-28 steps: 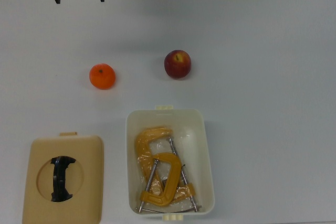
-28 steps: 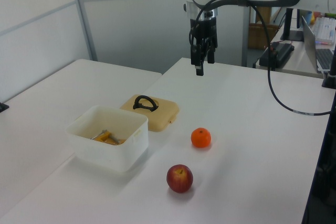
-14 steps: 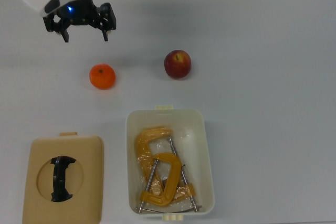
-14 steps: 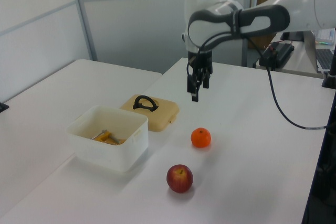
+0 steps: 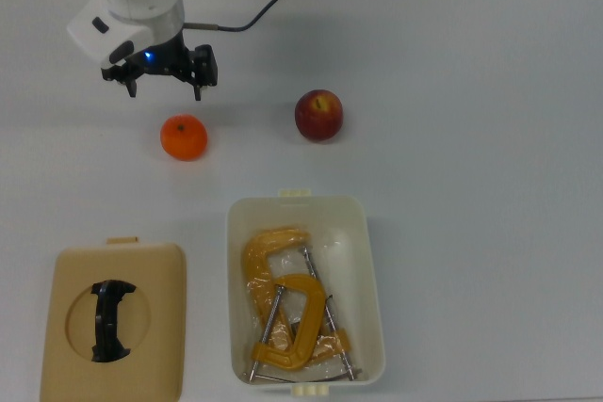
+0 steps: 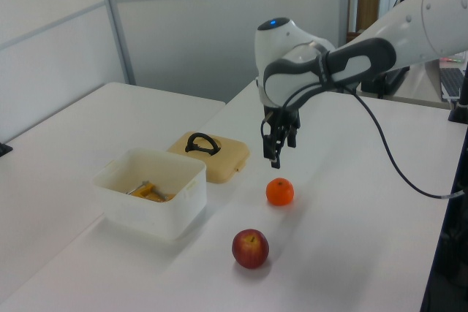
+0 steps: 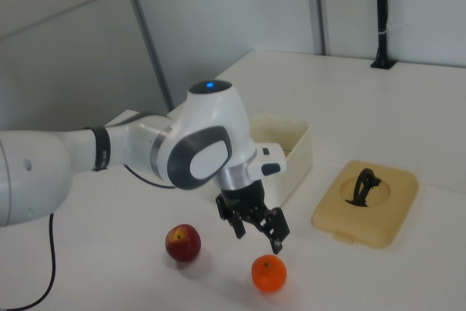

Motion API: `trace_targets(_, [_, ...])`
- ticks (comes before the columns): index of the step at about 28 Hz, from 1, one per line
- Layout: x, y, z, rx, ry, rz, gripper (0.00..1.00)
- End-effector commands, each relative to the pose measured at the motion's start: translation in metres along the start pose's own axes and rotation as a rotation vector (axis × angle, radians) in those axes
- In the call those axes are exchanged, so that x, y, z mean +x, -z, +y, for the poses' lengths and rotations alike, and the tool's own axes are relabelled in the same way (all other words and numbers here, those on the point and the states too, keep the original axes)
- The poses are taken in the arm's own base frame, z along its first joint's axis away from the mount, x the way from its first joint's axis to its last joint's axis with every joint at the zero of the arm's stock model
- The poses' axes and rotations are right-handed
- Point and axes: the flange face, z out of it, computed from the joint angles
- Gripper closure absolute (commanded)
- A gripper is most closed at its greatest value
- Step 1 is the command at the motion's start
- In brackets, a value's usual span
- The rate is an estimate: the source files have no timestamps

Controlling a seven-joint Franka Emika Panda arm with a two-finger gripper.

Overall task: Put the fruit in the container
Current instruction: 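Lower the open gripper down onto the orange, then grasp the orange and carry it over the white container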

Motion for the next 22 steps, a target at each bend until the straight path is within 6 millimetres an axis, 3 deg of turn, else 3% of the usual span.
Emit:
trace_targets(1, [0.000, -0.031, -0.013, -0.043, -0.033, 0.019, 0.00])
trace_targets(15, [0.017, -0.101, -0.046, -0.161, -0.072, 0.015, 0.01])
trace_targets(17, [0.018, -0.106, -0.051, -0.178, -0.067, 0.016, 0.12])
trace_targets(19, [0.018, -0.107, -0.054, -0.188, -0.065, 0.017, 0.33])
trace_targets(20, [0.019, -0.105, -0.054, -0.187, -0.070, 0.021, 0.67])
trace_targets(21, [0.019, -0.105, -0.054, -0.188, -0.072, 0.021, 0.88])
trace_targets(22, [0.019, -0.102, -0.054, -0.187, -0.079, 0.026, 1.00])
